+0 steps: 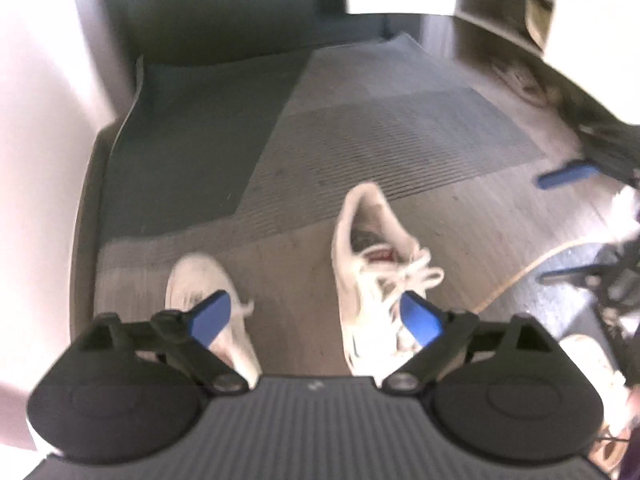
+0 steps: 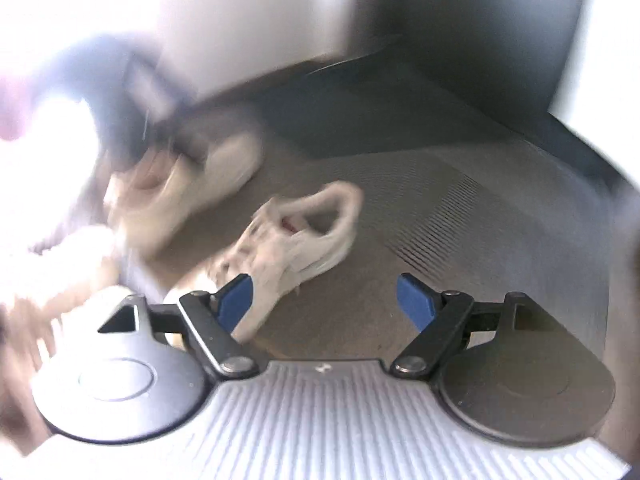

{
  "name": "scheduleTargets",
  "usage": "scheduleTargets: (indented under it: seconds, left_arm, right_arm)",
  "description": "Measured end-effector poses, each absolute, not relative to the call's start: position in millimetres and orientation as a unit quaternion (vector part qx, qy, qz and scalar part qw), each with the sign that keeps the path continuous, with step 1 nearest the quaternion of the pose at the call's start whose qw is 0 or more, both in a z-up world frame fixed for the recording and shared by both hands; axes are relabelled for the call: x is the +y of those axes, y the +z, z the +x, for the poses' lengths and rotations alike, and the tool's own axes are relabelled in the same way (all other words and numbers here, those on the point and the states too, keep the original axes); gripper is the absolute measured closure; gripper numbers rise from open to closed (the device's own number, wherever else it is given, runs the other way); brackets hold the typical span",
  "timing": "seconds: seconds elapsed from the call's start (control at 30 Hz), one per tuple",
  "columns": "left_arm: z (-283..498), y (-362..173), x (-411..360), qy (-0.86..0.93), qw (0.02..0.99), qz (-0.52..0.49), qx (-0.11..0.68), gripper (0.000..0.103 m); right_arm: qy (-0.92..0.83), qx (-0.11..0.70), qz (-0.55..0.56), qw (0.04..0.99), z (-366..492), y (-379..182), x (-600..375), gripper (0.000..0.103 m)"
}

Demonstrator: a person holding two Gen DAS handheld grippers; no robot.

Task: Organize scattered shoes
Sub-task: 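Close the right gripper on a white sneaker's collar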

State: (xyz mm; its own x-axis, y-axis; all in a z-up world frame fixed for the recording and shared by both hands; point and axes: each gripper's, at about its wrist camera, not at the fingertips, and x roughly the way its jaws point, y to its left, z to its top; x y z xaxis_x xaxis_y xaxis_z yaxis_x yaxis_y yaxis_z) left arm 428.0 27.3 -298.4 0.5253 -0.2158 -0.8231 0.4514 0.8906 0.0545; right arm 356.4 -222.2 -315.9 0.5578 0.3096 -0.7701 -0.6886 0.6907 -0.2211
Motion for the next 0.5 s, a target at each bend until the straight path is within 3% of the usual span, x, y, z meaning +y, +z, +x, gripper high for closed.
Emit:
scheduleTargets:
  seconds: [0.2,0.37,0.5]
  left_arm:
    - [406.9,-312.9,50.8,-0.172,0.875,0.168,0.421,0.01]
    - [416.7,-306.3,80.3,-0.152,0.883,0.13,0.424,0.01]
    - [419.3,-311.7,104.2,-0.139,0.884,0.103,0.435,0.01]
  right_arm:
    - [0.418,0.284,-0.597,0.623,398.7,-360.8,-150.0,0.022]
    - [0.461,0.26,-0.702,0.477,416.8,-409.8,-119.7,0.023]
    - [0.47,0.28,-0.723,0.422,428.1,-438.2,-102.1,0.039]
